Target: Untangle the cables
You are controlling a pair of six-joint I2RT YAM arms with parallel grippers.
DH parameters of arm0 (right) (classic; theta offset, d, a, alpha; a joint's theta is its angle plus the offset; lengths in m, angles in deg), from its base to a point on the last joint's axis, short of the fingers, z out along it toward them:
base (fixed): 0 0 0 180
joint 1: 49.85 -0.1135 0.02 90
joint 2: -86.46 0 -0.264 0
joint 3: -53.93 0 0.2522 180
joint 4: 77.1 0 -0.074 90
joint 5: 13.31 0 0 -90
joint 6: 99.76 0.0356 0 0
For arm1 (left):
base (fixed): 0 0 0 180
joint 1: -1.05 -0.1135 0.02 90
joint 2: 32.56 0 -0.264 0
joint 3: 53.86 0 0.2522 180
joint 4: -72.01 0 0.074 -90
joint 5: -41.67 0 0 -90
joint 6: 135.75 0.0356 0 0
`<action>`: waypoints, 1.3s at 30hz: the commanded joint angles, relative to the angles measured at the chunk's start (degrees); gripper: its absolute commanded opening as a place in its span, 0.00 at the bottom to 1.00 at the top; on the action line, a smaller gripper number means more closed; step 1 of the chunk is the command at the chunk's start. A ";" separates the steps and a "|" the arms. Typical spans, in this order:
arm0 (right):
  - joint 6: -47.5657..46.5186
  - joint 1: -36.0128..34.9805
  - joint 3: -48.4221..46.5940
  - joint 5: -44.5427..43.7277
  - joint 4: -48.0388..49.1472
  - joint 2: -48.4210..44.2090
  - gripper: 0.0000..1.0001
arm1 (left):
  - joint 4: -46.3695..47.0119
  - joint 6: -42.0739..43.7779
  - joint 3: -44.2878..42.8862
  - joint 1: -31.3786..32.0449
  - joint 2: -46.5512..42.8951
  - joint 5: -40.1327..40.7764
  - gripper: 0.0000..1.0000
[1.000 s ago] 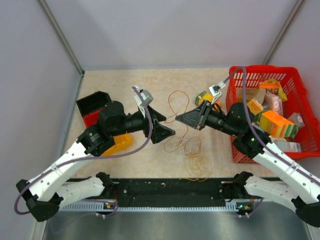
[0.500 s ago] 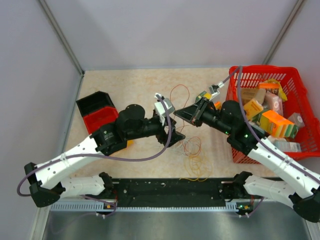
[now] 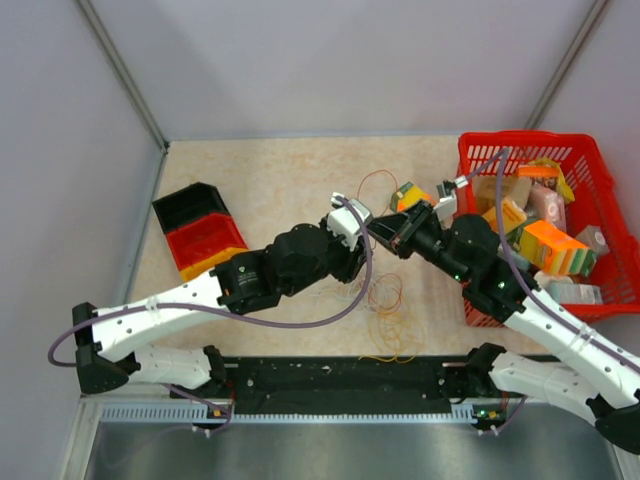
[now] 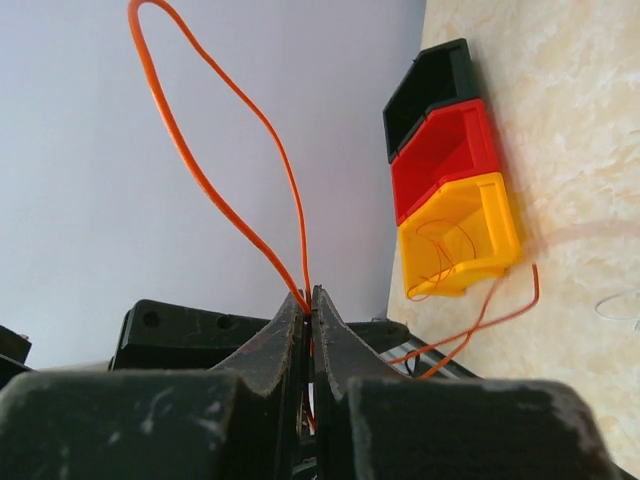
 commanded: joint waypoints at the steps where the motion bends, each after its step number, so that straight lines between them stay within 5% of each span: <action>1: 1.91 -2.15 0.65 -4.84 1.75 -0.74 0.00 | 3.85 -0.84 -3.69 1.25 1.36 5.40 0.49; 4: 2.26 -3.30 0.74 -7.56 1.31 -0.74 0.00 | 3.76 -0.93 -4.57 1.60 2.33 4.87 0.55; 10: 3.58 -4.36 1.09 -10.38 0.43 -0.91 0.00 | 4.02 -1.19 -4.66 1.86 3.29 4.87 0.50; 15: 4.02 -4.45 1.70 -10.91 0.43 -1.09 0.00 | 4.63 -1.72 -3.53 2.04 2.68 3.20 0.73; 20: 5.25 -4.53 2.41 -11.17 1.04 -1.35 0.00 | 6.13 -1.64 -2.47 2.21 2.33 4.51 0.76; 28: 7.45 -5.06 2.76 -12.76 0.16 -2.49 0.00 | 6.30 -0.85 -3.43 2.30 5.49 9.52 0.32; 32: 7.10 -5.33 3.81 -12.49 1.22 -2.67 0.00 | 7.62 -0.23 -2.91 2.30 5.41 10.40 0.00; 34: 5.00 -5.33 3.90 -12.40 1.04 -2.84 0.01 | 8.41 0.03 -1.94 2.21 4.71 11.19 0.00; 39: -15.99 -3.40 2.23 -7.49 -1.14 -6.17 0.58 | 6.75 -2.68 0.43 1.25 0.76 14.01 0.00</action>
